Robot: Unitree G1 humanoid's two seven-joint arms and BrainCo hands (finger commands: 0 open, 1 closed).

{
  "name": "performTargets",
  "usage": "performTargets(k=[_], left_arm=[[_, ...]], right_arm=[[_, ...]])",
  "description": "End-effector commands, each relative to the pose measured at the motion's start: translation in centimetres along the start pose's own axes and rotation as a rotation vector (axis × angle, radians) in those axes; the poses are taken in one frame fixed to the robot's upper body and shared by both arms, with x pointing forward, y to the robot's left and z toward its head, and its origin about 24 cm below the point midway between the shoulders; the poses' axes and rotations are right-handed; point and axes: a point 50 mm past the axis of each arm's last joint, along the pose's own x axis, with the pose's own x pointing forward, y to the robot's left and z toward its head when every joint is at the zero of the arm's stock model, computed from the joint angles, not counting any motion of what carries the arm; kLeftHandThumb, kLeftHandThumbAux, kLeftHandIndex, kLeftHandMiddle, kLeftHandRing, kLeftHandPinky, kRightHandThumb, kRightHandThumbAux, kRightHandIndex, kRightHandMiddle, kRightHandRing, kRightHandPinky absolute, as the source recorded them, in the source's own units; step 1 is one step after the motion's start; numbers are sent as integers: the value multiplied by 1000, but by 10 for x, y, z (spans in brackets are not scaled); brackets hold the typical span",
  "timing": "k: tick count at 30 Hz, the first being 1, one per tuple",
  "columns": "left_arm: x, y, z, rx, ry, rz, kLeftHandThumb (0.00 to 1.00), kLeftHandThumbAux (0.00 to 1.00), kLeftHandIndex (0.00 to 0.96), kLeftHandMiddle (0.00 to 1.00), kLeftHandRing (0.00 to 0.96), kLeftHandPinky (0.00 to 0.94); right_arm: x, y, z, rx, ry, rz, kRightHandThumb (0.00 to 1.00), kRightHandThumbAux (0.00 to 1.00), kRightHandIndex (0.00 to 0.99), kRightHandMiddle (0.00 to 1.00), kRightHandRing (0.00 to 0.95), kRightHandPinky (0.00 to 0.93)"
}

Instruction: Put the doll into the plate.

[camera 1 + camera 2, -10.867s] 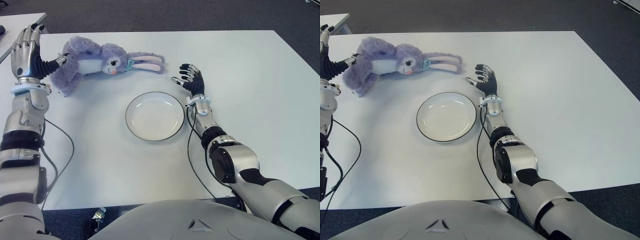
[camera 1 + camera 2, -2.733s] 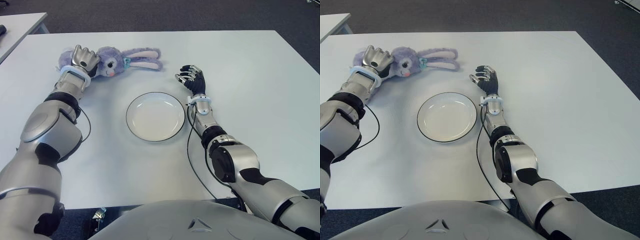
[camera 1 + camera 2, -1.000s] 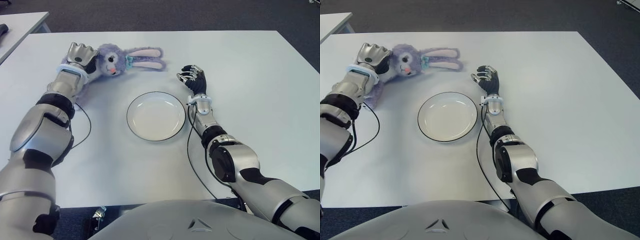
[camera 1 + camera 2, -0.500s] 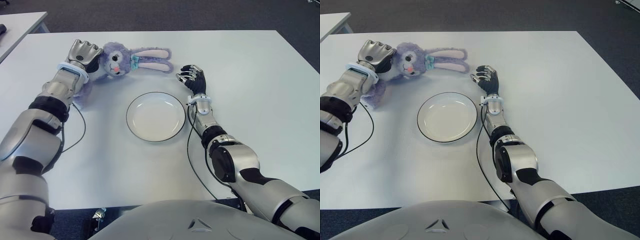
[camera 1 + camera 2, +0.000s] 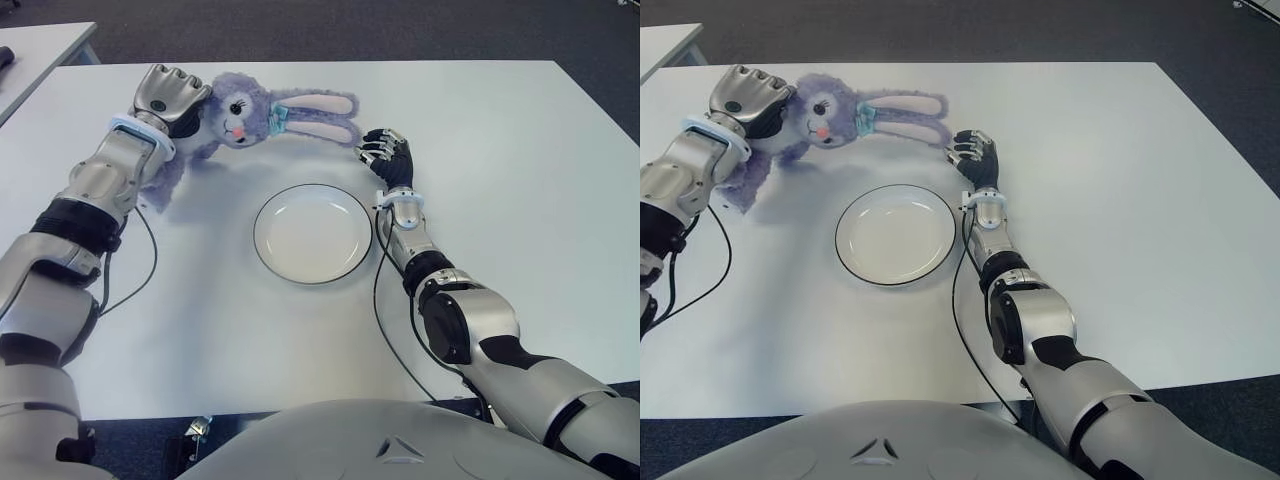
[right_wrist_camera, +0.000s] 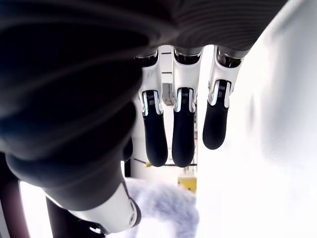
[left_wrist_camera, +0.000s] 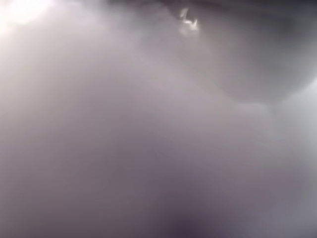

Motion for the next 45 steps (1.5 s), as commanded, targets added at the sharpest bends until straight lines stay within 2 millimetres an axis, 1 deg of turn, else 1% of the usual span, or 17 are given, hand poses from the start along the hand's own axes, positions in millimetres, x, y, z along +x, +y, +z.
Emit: performTargets(k=[1,7,12,15,20,26,30,33,39,42,45], left_arm=[[-10,5,-5,41,12,9,844,669,401,551,799,820],[-14,12,-8,68,1,33,844,669,404,555,808,829],[-15,16,-9,98,0,37,843,669,405,556,805,812],[-15,21,-10,142,3,33,842,670,406,557,812,820],[-18,26,-12,141,20,51,842,670,405,557,808,821],[-21,32,-13,140,22,89,842,670,405,557,806,819],[-24,35,-14,143,22,114,842,670,407,560,806,820],[-25,38,-15,145,22,134,842,670,407,558,806,820],[-29,46,-10,146,9,165,842,670,405,556,806,821],[-34,51,-4,130,-3,182,842,670,405,556,807,824],[-39,56,3,96,-20,206,843,669,403,552,808,825]], right_arm=[[-77,4,-99,10,474,-10,281,918,354,372,373,351],[-77,5,-99,9,478,-9,283,913,350,367,365,331],[-77,5,-99,6,482,-8,274,910,346,364,361,323],[-77,4,-99,3,480,-3,271,907,344,361,355,313],[-77,4,-99,1,477,3,265,902,344,363,356,328],[-76,4,-99,-2,473,3,263,904,353,369,361,320],[-76,4,-99,-4,471,3,256,904,357,372,365,337],[-76,4,-99,-5,471,3,261,911,359,370,361,322],[-76,3,-99,-6,473,2,275,916,363,375,363,315],[-76,3,-99,-5,475,4,277,915,362,375,363,316],[-76,3,-99,-5,478,6,248,909,355,373,360,304]])
